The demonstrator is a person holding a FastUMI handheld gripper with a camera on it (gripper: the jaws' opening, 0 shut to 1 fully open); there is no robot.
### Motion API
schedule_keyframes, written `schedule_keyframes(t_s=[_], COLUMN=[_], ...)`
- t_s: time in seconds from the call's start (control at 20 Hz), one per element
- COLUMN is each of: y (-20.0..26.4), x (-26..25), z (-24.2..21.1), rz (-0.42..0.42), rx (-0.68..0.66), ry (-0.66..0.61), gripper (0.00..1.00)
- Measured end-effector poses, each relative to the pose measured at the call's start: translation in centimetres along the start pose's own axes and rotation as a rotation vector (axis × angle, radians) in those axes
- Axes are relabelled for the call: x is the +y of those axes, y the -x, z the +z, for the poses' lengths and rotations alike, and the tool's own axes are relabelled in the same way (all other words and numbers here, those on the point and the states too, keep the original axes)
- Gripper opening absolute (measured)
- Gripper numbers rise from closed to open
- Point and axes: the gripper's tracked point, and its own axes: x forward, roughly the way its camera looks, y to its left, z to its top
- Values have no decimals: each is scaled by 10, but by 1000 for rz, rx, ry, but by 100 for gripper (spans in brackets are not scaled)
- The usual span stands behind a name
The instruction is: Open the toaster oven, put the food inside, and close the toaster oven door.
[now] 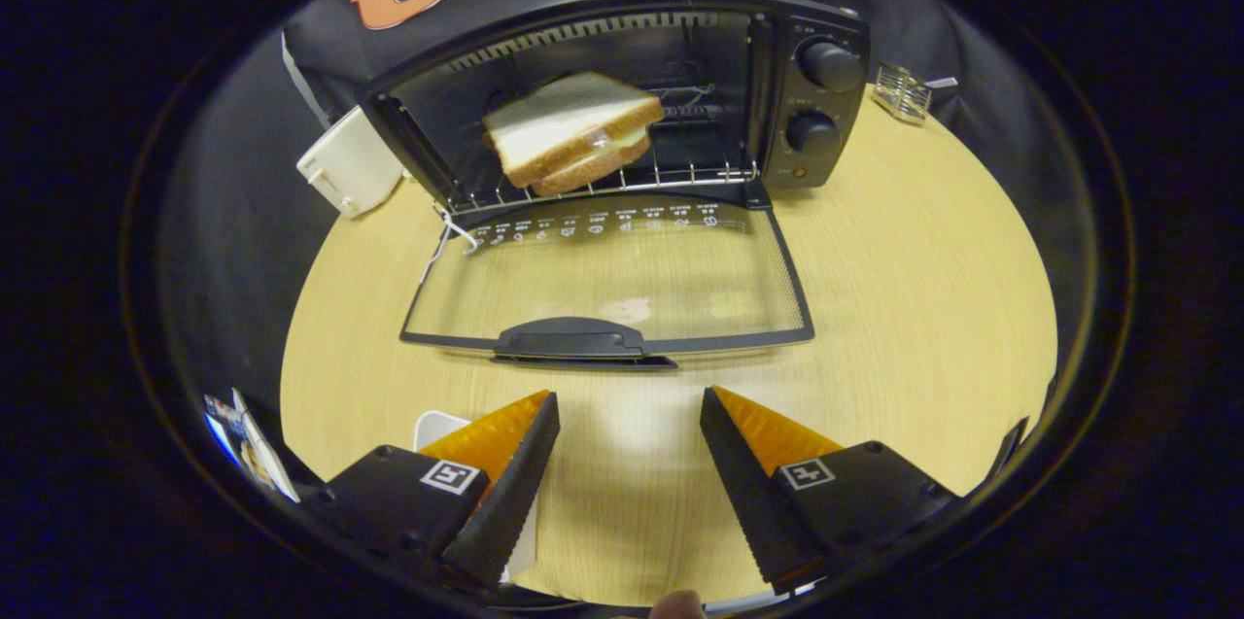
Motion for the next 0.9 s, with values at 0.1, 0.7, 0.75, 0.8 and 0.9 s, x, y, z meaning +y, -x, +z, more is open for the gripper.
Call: schedule_keyframes(t_s=[0.1,0.7,0.75,0.8,0.9], y=[-8,11,10,11,21], x=[-1,17,19,18,20], z=[0,33,35,36,42], rz=[-3,5,11,12,13], rx=[12,-95,-97,-95,-117], ry=[-8,69,71,71,60], gripper=[97,96,96,96,96])
